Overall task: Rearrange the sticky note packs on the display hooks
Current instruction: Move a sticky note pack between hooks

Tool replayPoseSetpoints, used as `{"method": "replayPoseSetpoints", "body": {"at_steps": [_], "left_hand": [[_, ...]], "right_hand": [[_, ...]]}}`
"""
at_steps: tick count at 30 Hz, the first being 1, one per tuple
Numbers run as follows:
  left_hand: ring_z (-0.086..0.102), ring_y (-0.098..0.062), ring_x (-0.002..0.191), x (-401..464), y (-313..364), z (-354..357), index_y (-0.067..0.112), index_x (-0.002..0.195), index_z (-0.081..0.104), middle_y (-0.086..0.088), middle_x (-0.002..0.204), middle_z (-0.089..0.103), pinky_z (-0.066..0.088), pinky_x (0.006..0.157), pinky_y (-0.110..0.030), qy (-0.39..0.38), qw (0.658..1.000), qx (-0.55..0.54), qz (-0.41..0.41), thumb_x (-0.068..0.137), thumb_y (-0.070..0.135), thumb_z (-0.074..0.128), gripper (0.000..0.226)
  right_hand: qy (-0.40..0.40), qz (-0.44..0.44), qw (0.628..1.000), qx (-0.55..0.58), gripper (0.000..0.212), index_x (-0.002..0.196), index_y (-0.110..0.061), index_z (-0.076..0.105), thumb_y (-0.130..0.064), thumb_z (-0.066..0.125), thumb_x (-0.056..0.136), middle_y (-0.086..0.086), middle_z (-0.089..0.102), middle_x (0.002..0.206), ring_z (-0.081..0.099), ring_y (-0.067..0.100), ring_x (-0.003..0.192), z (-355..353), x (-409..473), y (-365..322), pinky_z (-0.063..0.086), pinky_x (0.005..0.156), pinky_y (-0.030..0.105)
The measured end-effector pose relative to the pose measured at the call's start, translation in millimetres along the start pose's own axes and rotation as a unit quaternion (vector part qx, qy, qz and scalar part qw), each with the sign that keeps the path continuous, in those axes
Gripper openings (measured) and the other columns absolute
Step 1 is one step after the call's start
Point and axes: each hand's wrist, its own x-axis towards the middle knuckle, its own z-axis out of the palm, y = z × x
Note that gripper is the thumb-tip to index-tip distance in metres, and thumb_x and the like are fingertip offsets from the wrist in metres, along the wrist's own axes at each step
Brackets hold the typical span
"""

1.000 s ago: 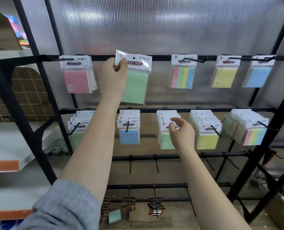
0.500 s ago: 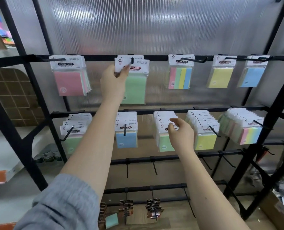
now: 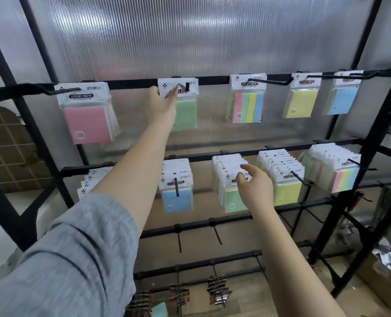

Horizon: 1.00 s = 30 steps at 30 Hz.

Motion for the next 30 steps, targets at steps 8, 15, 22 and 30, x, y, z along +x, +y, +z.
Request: {"method": "replayPoseSetpoints", "body": {"at_steps": [8,15,22,30], "left_hand": [[0.059,-0.026,0.098,14,-3,11,0.012,0.101,0.046,-0.005,0.108,0.060,0.049,0.085,-0.039,0.017,0.999,0.012,-0.043,0.087,0.033,0.061,0.030],[0.059,-0.025,0.100,14,-5,12,0.016,0.106,0.043,-0.005,0.112,0.057,0.050,0.087,-0.043,0.052,0.994,0.016,-0.096,0.082,0.037,0.067,0.040],[0.054,-0.017,0.087,-10,-15,3,0.012,0.113,0.046,-0.002,0.110,0.054,0.043,0.071,-0.028,0.088,0.991,0.027,-0.099,0.087,0.036,0.063,0.039],[0.047,-0.012,0.075,-60,-32,-10,0.014,0.112,0.054,0.005,0.095,0.050,0.034,0.064,-0.024,0.042,0.985,0.126,-0.113,0.092,0.036,0.055,0.029]], "right_hand": [[-0.004,-0.014,1.000,-0.019,0.038,0.130,-0.016,0.056,-0.018,0.046,0.094,-0.002,0.059,0.128,0.043,0.003,0.068,-1,11,2,0.031,0.052,0.007],[-0.038,-0.029,0.999,-0.016,0.037,0.130,-0.017,0.056,-0.018,0.047,0.094,-0.003,0.058,0.129,0.053,0.002,0.078,-12,24,6,0.033,0.056,0.008],[-0.053,-0.037,0.998,-0.007,0.037,0.131,-0.017,0.054,-0.017,0.045,0.095,-0.001,0.062,0.122,0.052,0.009,0.085,-23,28,18,0.035,0.067,0.019],[-0.069,-0.006,0.997,0.024,0.041,0.137,-0.014,0.048,-0.013,0.033,0.098,0.002,0.062,0.121,0.054,0.013,0.077,-22,29,30,0.048,0.076,0.030]]}}
